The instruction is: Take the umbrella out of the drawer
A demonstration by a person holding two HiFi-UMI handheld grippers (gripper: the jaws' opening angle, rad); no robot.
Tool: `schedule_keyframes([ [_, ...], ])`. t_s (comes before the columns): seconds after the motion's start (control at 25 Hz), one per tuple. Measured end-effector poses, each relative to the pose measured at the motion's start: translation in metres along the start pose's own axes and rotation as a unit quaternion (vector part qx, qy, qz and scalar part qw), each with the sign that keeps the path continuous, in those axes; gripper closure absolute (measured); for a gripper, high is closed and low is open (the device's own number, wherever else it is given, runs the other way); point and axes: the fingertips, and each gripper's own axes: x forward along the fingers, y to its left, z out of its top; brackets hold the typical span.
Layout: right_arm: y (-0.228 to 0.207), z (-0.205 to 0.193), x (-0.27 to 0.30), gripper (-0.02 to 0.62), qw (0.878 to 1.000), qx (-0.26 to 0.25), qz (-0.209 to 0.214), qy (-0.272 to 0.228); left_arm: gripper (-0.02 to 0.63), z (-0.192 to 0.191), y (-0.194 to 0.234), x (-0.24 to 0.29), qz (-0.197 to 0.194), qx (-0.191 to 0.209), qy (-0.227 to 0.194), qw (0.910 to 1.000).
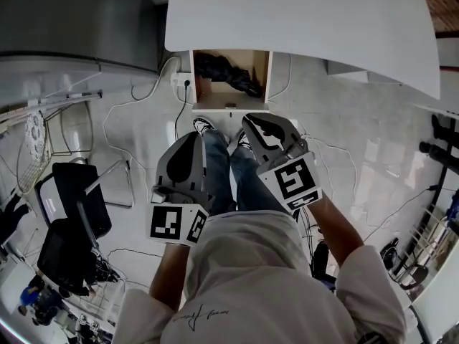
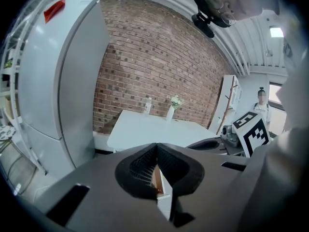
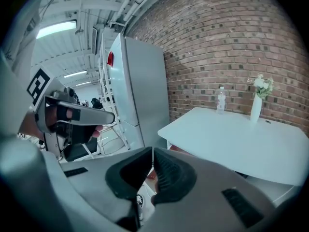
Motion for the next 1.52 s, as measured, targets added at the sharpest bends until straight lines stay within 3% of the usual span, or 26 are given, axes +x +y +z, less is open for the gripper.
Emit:
schedule_keyframes([
  [0.52, -0.012, -0.016, 0.040, 0.571, 1.000, -0.017, -0.024, 0.002, 0.589, -0.035, 0.020, 0.024, -0.009, -0.019, 0.033, 0.9992],
  [0.84, -0.024, -0.034, 0.060, 0.571, 0.999, -0.013, -0.047, 0.014, 0.589, -0.052, 0.030, 0.044, -0.023, -0.011, 0.050, 0.9984],
  [1.0, -0.023, -0.045, 0.072, 0.563, 0.999, -0.005, -0.042, 0.027, 0.589, -0.059, 0.036, 0.047, -0.016, 0.006, 0.057, 0.9982],
  [1.52, -0.035, -0.073, 0.105, 0.548, 0.999, 0.001, -0.038, 0.034, 0.589, -0.092, 0.052, 0.075, -0.005, -0.004, 0.072, 0.9974],
])
